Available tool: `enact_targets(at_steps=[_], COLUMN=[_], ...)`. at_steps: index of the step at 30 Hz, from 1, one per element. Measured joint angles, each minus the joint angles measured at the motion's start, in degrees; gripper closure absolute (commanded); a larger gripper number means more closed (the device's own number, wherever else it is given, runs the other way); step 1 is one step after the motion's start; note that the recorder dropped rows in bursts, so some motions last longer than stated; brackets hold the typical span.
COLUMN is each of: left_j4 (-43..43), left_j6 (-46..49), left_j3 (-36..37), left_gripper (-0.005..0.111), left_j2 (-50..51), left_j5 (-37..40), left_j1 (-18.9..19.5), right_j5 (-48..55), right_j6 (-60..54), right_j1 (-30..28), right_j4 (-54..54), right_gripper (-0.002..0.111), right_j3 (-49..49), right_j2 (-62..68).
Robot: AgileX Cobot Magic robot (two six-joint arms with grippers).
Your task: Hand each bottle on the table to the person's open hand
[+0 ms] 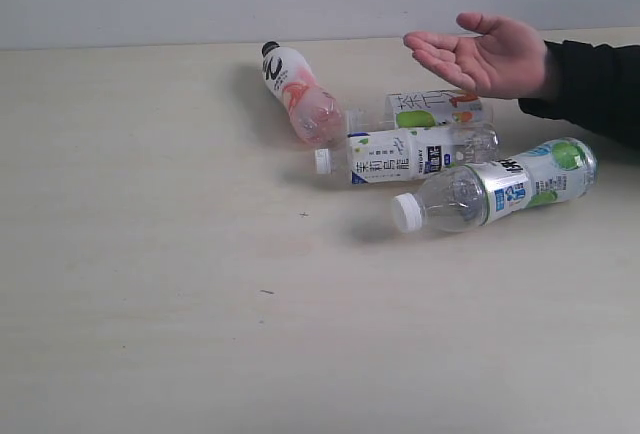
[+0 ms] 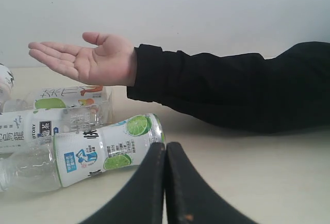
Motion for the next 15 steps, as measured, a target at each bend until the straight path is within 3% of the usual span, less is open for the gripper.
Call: enact_targets(at_steps=[3,8,15], left_j4=[0.92,-1.69,-3.05], left_j6=[0.66,-2.71,-20.95], left_j3=[0.0,0.23,0.23], left_gripper=[0.107,0.107,0.107], left_j2=[0.0,0.0,0.0], left_j5=[-0.32,-9.86,-27.4], left_j1=[0.0,0.0,0.0], right_j5=[0.0,0.0,0.0], right_j6=[0.0,0.0,0.0], right_j1=[0.0,0.0,0.0], right_j4=[0.0,0.0,0.0], right_gripper=[0.108,0.108,0.108], right_j3=[0.0,0.0,0.0], right_j2=[0.0,0.0,0.0])
